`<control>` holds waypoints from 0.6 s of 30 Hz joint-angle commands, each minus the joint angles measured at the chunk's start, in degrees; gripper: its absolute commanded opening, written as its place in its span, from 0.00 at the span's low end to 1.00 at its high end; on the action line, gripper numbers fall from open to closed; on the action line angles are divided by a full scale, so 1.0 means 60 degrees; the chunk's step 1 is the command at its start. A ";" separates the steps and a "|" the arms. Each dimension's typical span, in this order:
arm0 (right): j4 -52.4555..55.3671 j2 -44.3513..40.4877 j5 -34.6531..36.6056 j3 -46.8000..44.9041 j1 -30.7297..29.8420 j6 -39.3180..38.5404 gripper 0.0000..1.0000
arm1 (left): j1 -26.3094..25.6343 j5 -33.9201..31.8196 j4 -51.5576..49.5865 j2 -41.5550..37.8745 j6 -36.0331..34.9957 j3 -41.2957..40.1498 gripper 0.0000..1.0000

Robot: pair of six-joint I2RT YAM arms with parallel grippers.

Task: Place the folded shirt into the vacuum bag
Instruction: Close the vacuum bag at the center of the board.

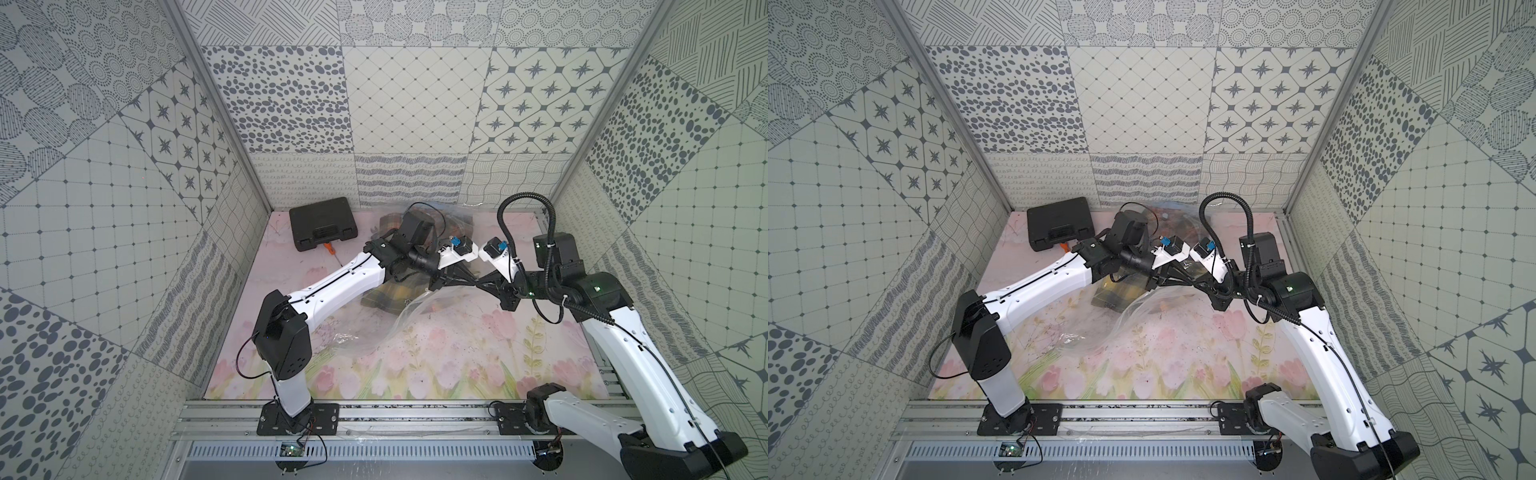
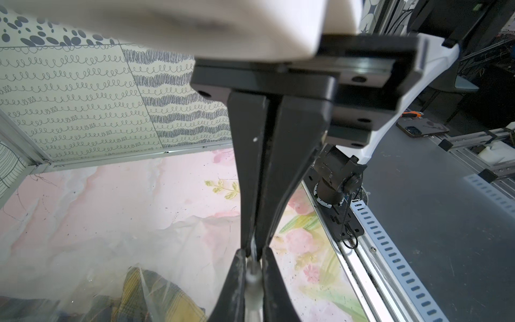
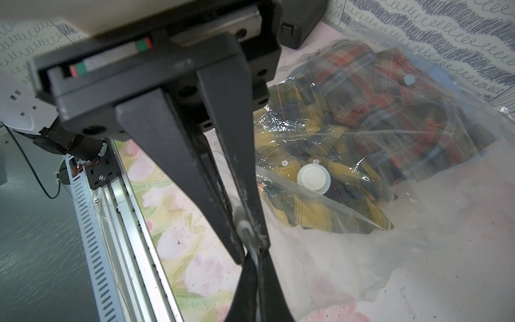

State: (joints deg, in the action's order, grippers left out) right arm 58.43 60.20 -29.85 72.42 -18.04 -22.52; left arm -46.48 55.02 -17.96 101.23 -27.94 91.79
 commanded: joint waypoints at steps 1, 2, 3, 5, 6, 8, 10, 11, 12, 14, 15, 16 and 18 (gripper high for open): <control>-0.0961 -0.0078 -0.0122 0.0313 -0.0024 0.0122 0.00 | -0.0018 0.0063 -0.1031 -0.0053 -0.0602 -0.0124 0.18; -0.0985 -0.0076 -0.0124 0.0295 -0.0021 0.0161 0.00 | 0.0025 0.0013 -0.0960 -0.0067 -0.0528 -0.0200 0.23; -0.0984 -0.0077 -0.0123 0.0258 -0.0025 0.0168 0.00 | 0.0039 0.0005 -0.0913 -0.0079 -0.0499 -0.0238 0.23; -0.1011 -0.0102 -0.0152 0.0185 -0.0018 0.0179 0.00 | 0.0027 0.0051 -0.0827 -0.0085 -0.0441 -0.0241 0.15; -0.1023 -0.0129 -0.0145 0.0150 -0.0021 0.0194 0.00 | 0.0041 0.0049 -0.0728 -0.0085 -0.0364 -0.0239 0.13; -0.1065 -0.0168 -0.0094 0.0090 -0.0025 0.0195 0.00 | 0.0040 0.0063 -0.0676 -0.0082 -0.0327 -0.0182 0.13; -0.1042 -0.0152 -0.0094 0.0102 -0.0029 0.0201 0.00 | 0.0041 0.0070 -0.0541 -0.0083 -0.0222 -0.0154 0.13; -0.1042 -0.0151 -0.0109 0.0102 -0.0025 0.0205 0.00 | 0.0041 0.0078 -0.0445 -0.0081 -0.0113 -0.0144 0.17; -0.1064 -0.0164 -0.0116 0.0102 -0.0018 0.0221 0.00 | 0.0034 0.0113 -0.0363 -0.0075 -0.0032 -0.0133 0.24; -0.1088 -0.0147 -0.0094 0.0102 -0.0021 0.0239 0.00 | 0.0014 0.0201 -0.0192 -0.0099 0.0111 -0.0115 0.29; -0.1111 -0.0158 -0.0094 0.0095 -0.0021 0.0251 0.00 | -0.0017 0.0207 -0.0158 -0.0099 0.0114 -0.0122 0.29; -0.1143 -0.0152 -0.0094 0.0102 -0.0025 0.0289 0.00 | -0.0046 0.0193 -0.0143 -0.0101 0.0090 -0.0109 0.28; -0.1176 -0.0140 -0.0142 0.0098 -0.0022 0.0337 0.00 | -0.0083 0.0198 -0.0146 -0.0046 0.0109 -0.0082 0.27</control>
State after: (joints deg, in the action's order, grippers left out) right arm 56.51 60.23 -29.32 72.34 -18.15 -21.39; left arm -46.46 53.98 -18.79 101.19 -28.40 90.76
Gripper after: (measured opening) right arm 0.060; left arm 0.277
